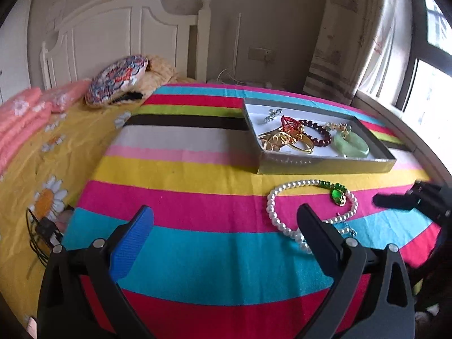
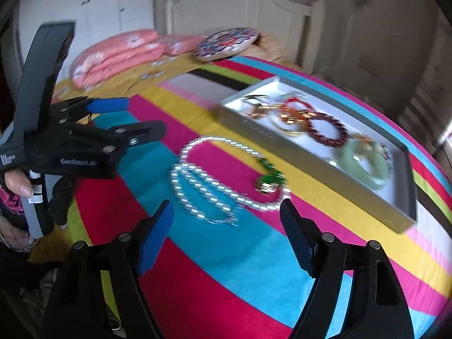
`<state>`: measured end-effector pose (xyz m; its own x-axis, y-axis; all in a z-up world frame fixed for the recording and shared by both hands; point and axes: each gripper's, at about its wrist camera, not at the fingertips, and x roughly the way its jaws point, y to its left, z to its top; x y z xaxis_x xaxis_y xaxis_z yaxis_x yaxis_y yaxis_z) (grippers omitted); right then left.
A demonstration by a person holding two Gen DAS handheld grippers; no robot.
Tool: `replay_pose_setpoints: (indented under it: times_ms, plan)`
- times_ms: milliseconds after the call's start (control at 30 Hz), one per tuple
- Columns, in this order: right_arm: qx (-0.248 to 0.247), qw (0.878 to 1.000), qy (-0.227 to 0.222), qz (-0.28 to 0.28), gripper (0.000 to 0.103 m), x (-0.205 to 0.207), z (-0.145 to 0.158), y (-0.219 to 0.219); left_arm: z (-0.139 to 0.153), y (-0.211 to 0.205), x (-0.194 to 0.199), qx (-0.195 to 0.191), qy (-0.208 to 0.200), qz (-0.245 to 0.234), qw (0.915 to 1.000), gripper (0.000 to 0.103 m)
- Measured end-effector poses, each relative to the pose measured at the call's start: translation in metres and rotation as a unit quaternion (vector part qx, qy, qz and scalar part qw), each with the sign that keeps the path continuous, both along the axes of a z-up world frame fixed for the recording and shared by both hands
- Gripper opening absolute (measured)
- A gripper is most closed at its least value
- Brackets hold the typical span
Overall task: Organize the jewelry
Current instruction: 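Close the right gripper on the pearl necklace with green pendant, then hold necklace with right gripper while left gripper grasps another part of it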
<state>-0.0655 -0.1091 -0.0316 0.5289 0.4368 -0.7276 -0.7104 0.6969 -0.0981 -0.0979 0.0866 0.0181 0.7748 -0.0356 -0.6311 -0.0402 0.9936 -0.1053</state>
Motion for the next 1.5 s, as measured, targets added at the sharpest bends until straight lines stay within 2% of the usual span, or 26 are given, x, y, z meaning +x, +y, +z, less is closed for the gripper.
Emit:
replay_pose_setpoints:
  times_ms: [333,433,567,633,733,833,933,967,1133,1200,1267,1500]
  plan:
    - [-0.029,0.999,0.03,-0.002,0.073,0.014,-0.011,0.024,-0.002,0.005,-0.001,-0.035,0.001,-0.018,0.9992,0.1]
    - [-0.041,0.999,0.017,-0.005,0.073,0.013,-0.012,0.027,-0.003,0.005,-0.002,-0.039,-0.002,-0.021,0.999,0.1]
    - [-0.034,0.999,0.022,0.001,0.051,0.013,-0.013,0.029,-0.003,0.004,-0.002,-0.041,-0.001,-0.023,0.9989,0.1]
    - [-0.028,0.999,0.021,0.006,0.044,0.01,-0.013,0.028,-0.004,0.004,0.0,-0.042,0.005,-0.022,0.9989,0.1]
    - [-0.016,0.999,0.027,0.009,0.025,0.006,-0.013,0.022,-0.005,0.005,0.003,-0.046,0.015,-0.021,0.9986,0.1]
    - [-0.002,1.0,0.031,0.004,0.015,0.004,-0.012,0.014,-0.008,0.006,0.006,-0.049,0.028,-0.027,0.998,0.1]
    - [0.026,0.999,0.039,-0.005,0.014,0.004,-0.011,0.002,-0.01,0.005,0.011,-0.054,0.043,-0.038,0.9969,0.1]
    - [0.036,0.999,0.039,-0.004,0.01,0.003,-0.008,-0.002,-0.011,0.005,0.013,-0.056,0.049,-0.04,0.9965,0.1]
    - [0.06,0.997,0.04,0.002,0.009,-0.007,-0.005,-0.012,-0.011,0.002,0.016,-0.067,0.066,-0.041,0.9947,0.1]
    - [0.072,0.997,0.039,0.004,0.009,-0.011,-0.002,-0.016,-0.012,-0.002,0.016,-0.104,0.079,-0.059,0.9896,0.1]
    - [0.088,0.995,0.04,0.007,0.009,-0.014,0.001,-0.018,-0.015,-0.011,0.016,-0.147,0.097,-0.085,0.9808,0.1]
    - [0.117,0.992,0.031,0.024,0.009,-0.03,0.008,-0.023,-0.014,-0.045,0.027,-0.169,0.125,-0.124,0.9697,0.1]
